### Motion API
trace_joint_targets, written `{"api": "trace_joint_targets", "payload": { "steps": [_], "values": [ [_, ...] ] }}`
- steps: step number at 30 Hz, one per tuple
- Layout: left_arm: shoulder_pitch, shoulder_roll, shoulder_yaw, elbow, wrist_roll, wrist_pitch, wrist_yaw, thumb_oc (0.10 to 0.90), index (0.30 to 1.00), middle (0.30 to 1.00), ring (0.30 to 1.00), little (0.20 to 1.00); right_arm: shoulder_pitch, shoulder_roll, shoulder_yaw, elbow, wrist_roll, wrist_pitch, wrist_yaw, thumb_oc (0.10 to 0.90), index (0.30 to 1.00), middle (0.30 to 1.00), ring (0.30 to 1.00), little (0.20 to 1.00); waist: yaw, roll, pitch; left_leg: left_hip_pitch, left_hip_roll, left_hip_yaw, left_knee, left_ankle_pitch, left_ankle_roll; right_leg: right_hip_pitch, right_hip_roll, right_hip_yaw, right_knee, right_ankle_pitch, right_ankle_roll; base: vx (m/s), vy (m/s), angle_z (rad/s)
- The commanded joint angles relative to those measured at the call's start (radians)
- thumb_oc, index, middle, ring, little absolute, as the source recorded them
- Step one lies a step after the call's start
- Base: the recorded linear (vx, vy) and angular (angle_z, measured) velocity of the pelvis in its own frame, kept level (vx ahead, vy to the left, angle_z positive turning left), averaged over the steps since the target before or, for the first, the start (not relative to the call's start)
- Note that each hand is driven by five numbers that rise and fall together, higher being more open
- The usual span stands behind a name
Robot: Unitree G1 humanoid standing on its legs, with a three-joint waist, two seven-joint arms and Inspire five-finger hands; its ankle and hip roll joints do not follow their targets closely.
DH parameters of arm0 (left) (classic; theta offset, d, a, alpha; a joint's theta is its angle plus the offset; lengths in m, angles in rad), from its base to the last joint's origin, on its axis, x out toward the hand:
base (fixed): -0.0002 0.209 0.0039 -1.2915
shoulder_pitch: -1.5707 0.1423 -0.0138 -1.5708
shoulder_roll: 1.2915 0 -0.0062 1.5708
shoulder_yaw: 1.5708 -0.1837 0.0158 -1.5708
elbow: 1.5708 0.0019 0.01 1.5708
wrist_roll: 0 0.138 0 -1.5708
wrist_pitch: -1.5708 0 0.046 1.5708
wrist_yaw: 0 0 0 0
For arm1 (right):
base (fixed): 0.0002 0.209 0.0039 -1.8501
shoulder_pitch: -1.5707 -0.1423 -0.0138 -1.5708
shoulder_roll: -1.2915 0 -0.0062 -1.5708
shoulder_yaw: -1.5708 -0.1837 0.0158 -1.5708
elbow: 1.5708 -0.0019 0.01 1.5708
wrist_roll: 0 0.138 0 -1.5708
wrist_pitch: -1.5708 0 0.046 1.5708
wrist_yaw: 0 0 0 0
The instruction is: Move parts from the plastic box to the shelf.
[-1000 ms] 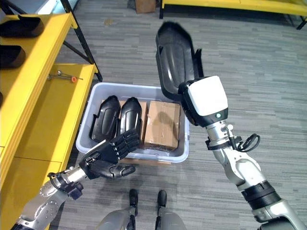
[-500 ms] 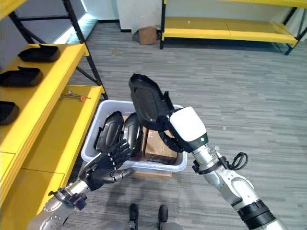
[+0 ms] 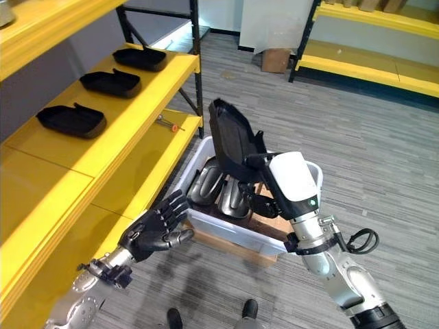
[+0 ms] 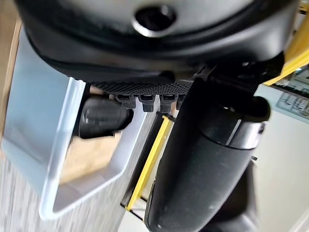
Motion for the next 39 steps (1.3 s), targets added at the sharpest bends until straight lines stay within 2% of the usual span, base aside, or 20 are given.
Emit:
{"api": "trace_joint_targets", "payload": {
  "steps": [1, 4, 5, 6, 7, 9, 10, 12, 13, 15, 17, 19, 20, 24, 26, 31, 32, 34, 36, 39],
  "values": [
    [0.01, 0.046, 0.029, -0.114, 0.096, -0.188, 0.008, 0.9, 1.0, 1.0, 1.0, 1.0, -0.134, -0.024, -0.001, -0.099, 0.051, -0.047, -0.124, 0.4, 0.3, 0.3, 0.3, 0.3, 0.019, 0.031, -0.091, 0.091, 0.098, 0.042, -0.019, -0.096, -0.047, 0.037, 0.163, -0.071, -0.07, -0.09, -0.003, -0.17, 0.436, 0.77],
    [0.023, 0.081, 0.053, -0.123, 0.122, -0.232, -0.02, 0.9, 1.0, 1.0, 1.0, 1.0, -0.085, 0.009, -0.026, -0.119, 0.01, -0.043, -0.107, 0.4, 0.3, 0.3, 0.3, 0.3, 0.042, 0.025, -0.081, 0.096, 0.043, -0.001, -0.038, -0.121, -0.013, 0.025, 0.115, -0.074, -0.051, -0.053, 0.038, -0.17, 0.439, 0.97],
    [0.018, 0.084, 0.052, -0.12, 0.118, -0.237, -0.027, 0.9, 1.0, 1.0, 1.0, 1.0, -0.074, 0.01, -0.029, -0.12, 0.006, -0.027, -0.111, 0.4, 0.3, 0.3, 0.3, 0.3, 0.041, 0.024, -0.082, 0.089, 0.03, -0.028, -0.046, -0.119, -0.002, 0.022, 0.114, -0.044, -0.029, -0.067, 0.036, -0.18, 0.312, 1.13],
    [0.004, 0.085, 0.042, -0.114, 0.118, -0.25, -0.045, 0.9, 1.0, 1.0, 1.0, 1.0, -0.057, 0.012, -0.033, -0.125, 0.001, -0.014, -0.129, 0.4, 0.3, 0.3, 0.3, 0.3, 0.026, 0.022, -0.081, 0.064, 0.017, -0.065, -0.045, -0.097, 0.013, 0.007, 0.119, 0.02, -0.003, -0.075, 0.018, -0.1, 0.189, 1.17],
    [-0.014, 0.085, 0.022, -0.105, 0.13, -0.269, -0.06, 0.9, 1.0, 1.0, 1.0, 1.0, -0.043, 0.018, -0.037, -0.13, -0.014, 0.005, -0.146, 0.4, 0.3, 0.3, 0.3, 0.3, 0.003, 0.024, -0.083, 0.051, 0.011, -0.121, -0.047, -0.089, 0.023, -0.007, 0.143, 0.117, 0.028, -0.096, 0.011, -0.04, 0.126, 1.3],
    [-0.044, 0.083, -0.006, -0.104, 0.148, -0.295, -0.048, 0.9, 1.0, 1.0, 1.0, 1.0, -0.021, 0.028, -0.051, -0.145, -0.035, 0.018, -0.148, 0.4, 0.3, 0.3, 0.3, 0.3, -0.031, 0.023, -0.088, 0.035, -0.004, -0.198, -0.051, -0.08, 0.039, -0.017, 0.204, 0.253, 0.058, -0.138, 0.002, 0.06, 0.104, 2.43],
    [-0.065, 0.076, -0.017, -0.114, 0.147, -0.268, -0.02, 0.9, 1.0, 1.0, 1.0, 1.0, -0.009, 0.024, -0.063, -0.157, -0.048, 0.006, -0.131, 0.4, 0.3, 0.3, 0.3, 0.3, -0.047, 0.018, -0.093, 0.032, -0.018, -0.237, -0.053, -0.084, 0.045, -0.012, 0.247, 0.307, 0.062, -0.163, -0.008, 0.06, 0.1, 2.17],
    [-0.069, 0.073, -0.018, -0.121, 0.129, -0.247, -0.011, 0.9, 1.0, 1.0, 1.0, 1.0, -0.002, 0.02, -0.07, -0.164, -0.026, -0.018, -0.109, 0.4, 0.3, 0.3, 0.3, 0.3, -0.051, 0.015, -0.097, 0.03, -0.025, -0.252, -0.053, -0.087, 0.048, -0.011, 0.266, 0.317, 0.065, -0.177, -0.017, 0.05, 0.068, 1.02],
    [-0.062, 0.065, -0.018, -0.129, 0.089, -0.227, -0.004, 0.9, 1.0, 1.0, 1.0, 1.0, 0.0, 0.006, -0.07, -0.175, 0.008, -0.04, -0.086, 0.4, 0.3, 0.3, 0.3, 0.3, -0.054, 0.008, -0.101, 0.028, -0.039, -0.272, -0.053, -0.092, 0.052, -0.008, 0.307, 0.335, 0.063, -0.195, -0.038, 0.05, 0.041, 0.68],
    [-0.057, 0.057, -0.018, -0.131, 0.07, -0.22, 0.001, 0.9, 1.0, 1.0, 1.0, 1.0, 0.003, 0.003, -0.068, -0.179, 0.02, -0.05, -0.076, 0.4, 0.3, 0.3, 0.3, 0.3, -0.058, 0.004, -0.102, 0.028, -0.051, -0.288, -0.053, -0.095, 0.057, -0.004, 0.333, 0.363, 0.051, -0.199, -0.05, 0.07, 0.008, 0.17],
    [-0.05, 0.041, -0.022, -0.135, 0.072, -0.218, 0.022, 0.9, 1.0, 1.0, 1.0, 1.0, 0.017, -0.002, -0.072, -0.196, 0.035, -0.064, -0.058, 0.4, 0.3, 0.3, 0.3, 0.3, -0.075, -0.001, -0.103, 0.024, -0.072, -0.32, -0.053, -0.09, 0.064, -0.005, 0.386, 0.444, 0.02, -0.184, -0.07, 0.08, -0.022, -0.04],
    [-0.049, 0.035, -0.028, -0.134, 0.087, -0.217, 0.019, 0.9, 1.0, 1.0, 1.0, 1.0, 0.026, -0.007, -0.078, -0.208, 0.025, -0.069, -0.059, 0.4, 0.3, 0.3, 0.3, 0.3, -0.087, -0.003, -0.103, 0.019, -0.088, -0.344, -0.053, -0.09, 0.069, -0.003, 0.414, 0.511, -0.011, -0.169, -0.078, 0.03, -0.054, 0.3],
    [-0.046, 0.034, -0.027, -0.13, 0.092, -0.218, 0.015, 0.9, 1.0, 1.0, 1.0, 1.0, 0.028, -0.011, -0.08, -0.207, 0.017, -0.076, -0.062, 0.4, 0.3, 0.3, 0.3, 0.3, -0.088, -0.003, -0.103, 0.016, -0.091, -0.35, -0.053, -0.09, 0.069, -0.003, 0.416, 0.522, -0.019, -0.163, -0.078, 0.02, -0.09, 0.59],
    [-0.01, 0.043, -0.007, -0.13, 0.081, -0.226, -0.005, 0.9, 1.0, 1.0, 1.0, 1.0, 0.003, -0.035, -0.059, -0.191, 0.023, -0.098, -0.059, 0.4, 0.3, 0.3, 0.3, 0.3, -0.069, 0.0, -0.099, 0.017, -0.086, -0.344, -0.04, -0.088, 0.061, 0.012, 0.404, 0.509, -0.043, -0.151, -0.074, 0.09, -0.123, 0.31],
    [0.001, 0.055, 0.001, -0.122, 0.084, -0.226, 0.001, 0.9, 1.0, 1.0, 1.0, 1.0, -0.025, -0.049, -0.029, -0.184, 0.006, -0.121, -0.052, 0.4, 0.3, 0.3, 0.3, 0.3, -0.055, 0.003, -0.101, 0.023, -0.087, -0.339, -0.016, -0.109, 0.061, 0.034, 0.395, 0.493, -0.066, -0.152, -0.074, 0.1, -0.138, 0.42],
    [0.011, 0.065, 0.017, -0.128, 0.078, -0.211, -0.019, 0.9, 1.0, 1.0, 1.0, 1.0, -0.073, -0.067, 0.027, -0.188, -0.04, -0.105, -0.052, 0.4, 0.3, 0.3, 0.3, 0.3, -0.041, 0.008, -0.105, 0.021, -0.087, -0.311, 0.03, -0.132, 0.059, 0.052, 0.387, 0.467, -0.079, -0.153, -0.079, 0.08, -0.079, 0.26],
    [0.002, 0.067, 0.014, -0.129, 0.077, -0.201, -0.035, 0.9, 1.0, 1.0, 1.0, 1.0, -0.087, -0.077, 0.037, -0.184, -0.066, -0.095, -0.056, 0.4, 0.3, 0.3, 0.3, 0.3, -0.046, 0.008, -0.105, 0.015, -0.073, -0.247, 0.078, -0.148, 0.049, 0.054, 0.372, 0.436, -0.078, -0.154, -0.081, 0.06, -0.038, 0.25],
    [-0.01, 0.065, 0.007, -0.125, 0.075, -0.196, -0.052, 0.9, 1.0, 1.0, 1.0, 1.0, -0.09, -0.079, 0.038, -0.18, -0.086, -0.084, -0.053, 0.4, 0.3, 0.3, 0.3, 0.3, -0.056, 0.005, -0.102, 0.005, -0.051, -0.182, 0.113, -0.16, 0.041, 0.053, 0.356, 0.403, -0.072, -0.153, -0.082, 0.02, -0.003, 0.54],
    [-0.036, 0.058, -0.013, -0.122, 0.074, -0.185, -0.073, 0.9, 1.0, 1.0, 1.0, 1.0, -0.085, -0.082, 0.024, -0.18, -0.121, -0.071, -0.034, 0.4, 0.3, 0.3, 0.3, 0.3, -0.079, 0.005, -0.099, -0.002, -0.001, -0.086, 0.128, -0.154, 0.025, 0.045, 0.332, 0.342, -0.05, -0.154, -0.084, 0.02, 0.078, 1.02],
    [-0.052, 0.053, -0.035, -0.119, 0.058, -0.184, -0.078, 0.9, 1.0, 1.0, 1.0, 1.0, -0.079, -0.101, 0.019, -0.155, -0.152, -0.059, -0.002, 0.4, 0.3, 0.3, 0.3, 0.3, -0.099, 0.021, -0.103, 0.028, 0.023, -0.046, 0.032, -0.106, 0.014, 0.048, 0.32, 0.301, -0.04, -0.167, -0.083, 0.14, 0.203, 1.27]
  ]
}}
